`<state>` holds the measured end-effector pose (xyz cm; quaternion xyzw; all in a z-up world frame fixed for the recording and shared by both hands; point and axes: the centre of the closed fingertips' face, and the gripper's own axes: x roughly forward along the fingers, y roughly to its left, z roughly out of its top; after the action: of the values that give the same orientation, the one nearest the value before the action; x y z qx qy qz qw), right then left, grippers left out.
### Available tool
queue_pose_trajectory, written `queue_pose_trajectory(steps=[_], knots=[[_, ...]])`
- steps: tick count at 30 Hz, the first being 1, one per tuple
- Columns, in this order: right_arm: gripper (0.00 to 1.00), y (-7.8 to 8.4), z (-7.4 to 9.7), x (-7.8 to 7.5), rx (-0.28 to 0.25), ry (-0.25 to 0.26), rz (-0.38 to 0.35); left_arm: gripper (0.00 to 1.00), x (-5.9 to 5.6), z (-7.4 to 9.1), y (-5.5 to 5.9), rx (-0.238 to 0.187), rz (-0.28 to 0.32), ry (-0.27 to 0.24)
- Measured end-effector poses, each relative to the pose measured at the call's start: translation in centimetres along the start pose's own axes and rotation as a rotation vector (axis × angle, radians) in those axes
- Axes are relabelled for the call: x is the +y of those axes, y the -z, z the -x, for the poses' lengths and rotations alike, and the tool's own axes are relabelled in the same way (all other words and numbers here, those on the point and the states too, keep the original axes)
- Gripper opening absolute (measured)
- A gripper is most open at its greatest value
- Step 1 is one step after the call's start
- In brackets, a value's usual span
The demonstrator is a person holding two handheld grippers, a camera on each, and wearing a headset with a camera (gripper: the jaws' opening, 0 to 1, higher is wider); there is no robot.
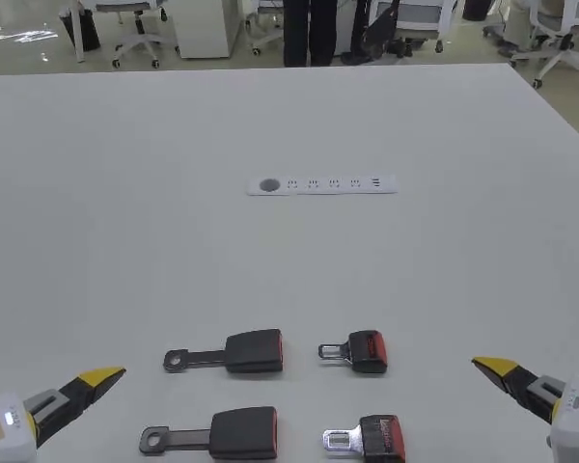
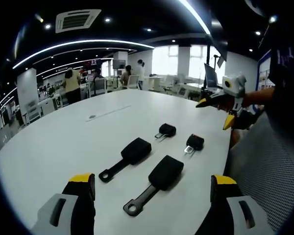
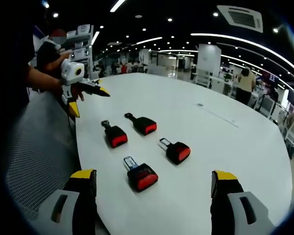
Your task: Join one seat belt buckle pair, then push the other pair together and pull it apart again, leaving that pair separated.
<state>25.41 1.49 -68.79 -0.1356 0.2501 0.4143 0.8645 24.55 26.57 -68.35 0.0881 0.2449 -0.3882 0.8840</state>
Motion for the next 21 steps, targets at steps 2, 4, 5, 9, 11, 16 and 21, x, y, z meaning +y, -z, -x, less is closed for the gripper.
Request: queue_pose_trajectory(steps=[2, 4, 5, 9, 11, 16, 21], knots=[[0.99, 0.0, 0.0, -0.01, 0.0, -0.001, 0.0, 1.0, 0.08, -0.01, 0.12, 0.001, 0.001, 0.0], [0.99, 0.04, -0.02, -0.04, 0.001, -0.001, 0.001, 1.0, 0.14, -0.04, 0.24, 0.001, 0.001, 0.001], [0.99, 0.04, -0.04, -0.03, 0.001, -0.002, 0.001, 1.0, 0.1, -0.04, 0.25, 0.003, 0.001, 0.002], [0.99, 0.04, -0.08, 0.03, 0.002, -0.004, 0.003, 1.0, -0.11, -0.02, 0.09, 0.005, 0.0, 0.003], [0.99, 0.02, -0.08, 0.06, 0.003, -0.003, 0.003, 1.0, -0.17, 0.0, 0.0, 0.004, -0.001, 0.003], [0.99, -0.07, -0.01, 0.09, 0.001, 0.001, 0.005, 1.0, 0.02, 0.04, 0.1, 0.004, -0.001, 0.002], [0.99, 0.05, 0.0, 0.01, 0.0, 0.001, 0.006, 0.99, -0.04, 0.06, 0.17, 0.004, -0.001, 0.003]])
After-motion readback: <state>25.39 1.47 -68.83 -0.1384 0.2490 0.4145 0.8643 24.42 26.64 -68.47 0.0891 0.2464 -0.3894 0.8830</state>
